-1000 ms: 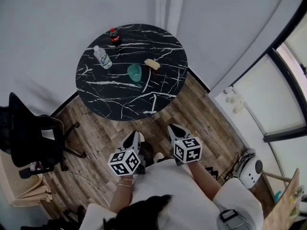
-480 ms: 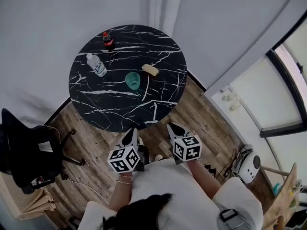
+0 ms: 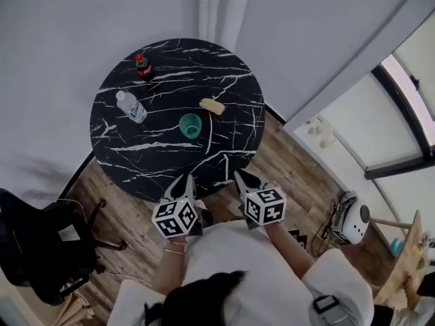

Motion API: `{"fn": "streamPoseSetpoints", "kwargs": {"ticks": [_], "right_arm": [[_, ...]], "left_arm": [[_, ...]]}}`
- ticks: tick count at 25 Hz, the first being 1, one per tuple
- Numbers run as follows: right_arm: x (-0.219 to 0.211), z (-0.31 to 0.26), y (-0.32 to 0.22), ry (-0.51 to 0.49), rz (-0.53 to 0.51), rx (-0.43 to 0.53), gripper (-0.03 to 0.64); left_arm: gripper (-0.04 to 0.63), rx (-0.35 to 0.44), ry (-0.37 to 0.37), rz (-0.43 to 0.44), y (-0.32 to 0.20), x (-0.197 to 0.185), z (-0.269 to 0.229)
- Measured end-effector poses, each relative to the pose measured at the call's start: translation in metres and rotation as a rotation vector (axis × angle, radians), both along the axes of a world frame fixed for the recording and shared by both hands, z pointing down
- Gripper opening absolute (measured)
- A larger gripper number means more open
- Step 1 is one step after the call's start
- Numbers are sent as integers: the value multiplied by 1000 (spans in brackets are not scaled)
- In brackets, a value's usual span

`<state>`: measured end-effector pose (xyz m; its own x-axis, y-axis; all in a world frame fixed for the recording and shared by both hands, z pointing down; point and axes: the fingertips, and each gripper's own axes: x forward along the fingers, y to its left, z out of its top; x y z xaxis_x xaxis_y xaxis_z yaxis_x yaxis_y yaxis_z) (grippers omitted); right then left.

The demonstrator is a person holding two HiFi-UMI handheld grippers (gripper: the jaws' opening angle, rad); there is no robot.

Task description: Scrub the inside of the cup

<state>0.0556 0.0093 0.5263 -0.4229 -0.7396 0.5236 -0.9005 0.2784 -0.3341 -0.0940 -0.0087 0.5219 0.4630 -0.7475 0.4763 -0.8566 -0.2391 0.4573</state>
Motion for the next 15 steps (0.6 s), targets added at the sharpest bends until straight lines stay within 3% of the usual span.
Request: {"fn": "streamPoseSetpoints", "kwargs": {"ticks": [4,6,15], "right_arm": [[-6,0,-12,-6,60,-1,38],[-10,0,-18,-7,89,0,38],[-19,0,-24,-1,187,-5,38]], "left_arm": [[23,4,-22,46,-23,-9,4],[105,6,-28,82,-35,-11,6],[217,27,-73,184,-70,-11,13]]}}
